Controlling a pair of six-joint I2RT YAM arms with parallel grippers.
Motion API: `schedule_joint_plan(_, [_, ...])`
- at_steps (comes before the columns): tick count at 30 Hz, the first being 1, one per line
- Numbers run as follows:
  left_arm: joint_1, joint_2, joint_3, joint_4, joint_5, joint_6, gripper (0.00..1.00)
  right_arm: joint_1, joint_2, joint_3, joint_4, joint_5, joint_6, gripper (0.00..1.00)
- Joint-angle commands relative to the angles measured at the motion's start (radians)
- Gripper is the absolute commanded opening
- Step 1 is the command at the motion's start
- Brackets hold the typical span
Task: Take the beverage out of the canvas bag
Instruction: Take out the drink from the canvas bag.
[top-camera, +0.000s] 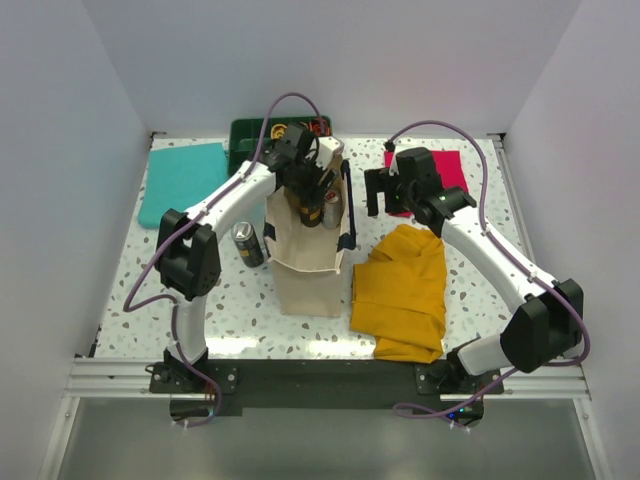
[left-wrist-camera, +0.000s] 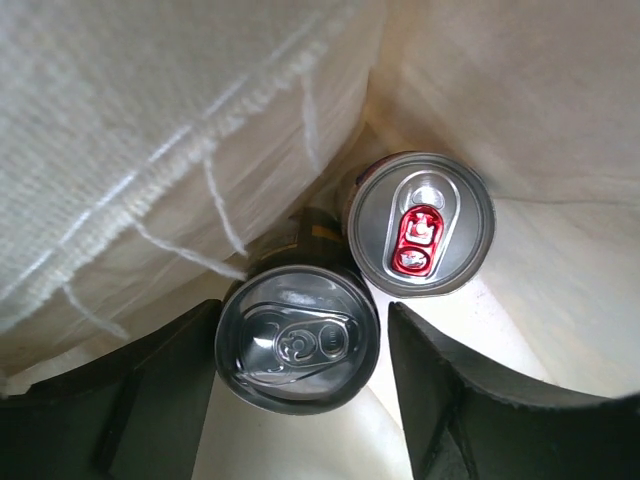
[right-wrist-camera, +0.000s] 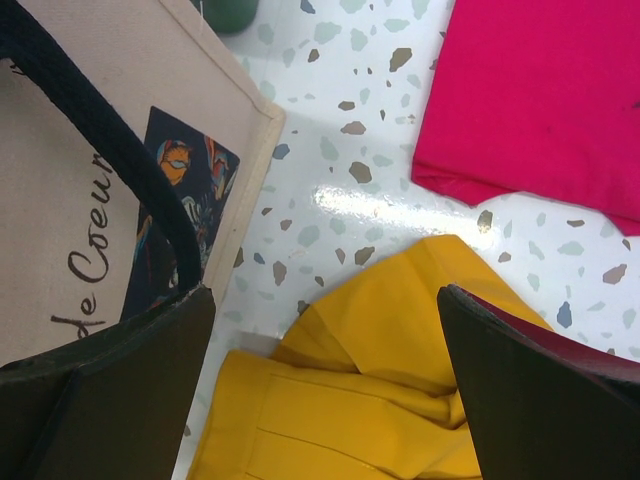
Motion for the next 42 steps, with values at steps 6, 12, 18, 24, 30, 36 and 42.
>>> schedule_joint_plan(6, [-0.001,0.026,-0.025,-0.039,-0.013,-0.020,0.56,-0.003,-0.004,0.032,0.010,0.026,-0.017,0.98])
schedule_joint_plan(12, [-0.013,0.022,-0.029,-0.037,-0.011,-0.023,0.24,-0.001,-0.005,0.031,0.008,0.022,-0.017,0.98])
schedule_joint_plan(18, [-0.042,0.008,-0.010,-0.037,-0.008,-0.021,0.00,-0.001,-0.011,0.027,0.007,0.026,-0.014,0.98])
schedule_joint_plan(24, [-0.062,-0.027,0.011,-0.033,-0.017,-0.029,0.00,-0.003,-0.018,0.025,0.007,0.024,-0.014,0.98])
schedule_joint_plan(30, [-0.073,-0.063,0.034,-0.045,-0.054,-0.035,0.00,-0.003,-0.019,0.022,0.007,0.024,-0.014,0.98])
schedule_joint_plan(36, [-0.082,-0.087,0.044,-0.037,-0.083,-0.044,0.00,-0.001,-0.027,0.013,0.008,0.030,-0.012,0.98])
schedule_joint_plan(42, [-0.093,-0.132,0.024,-0.007,-0.105,-0.064,0.00,-0.003,-0.022,0.022,0.005,0.032,-0.017,0.98])
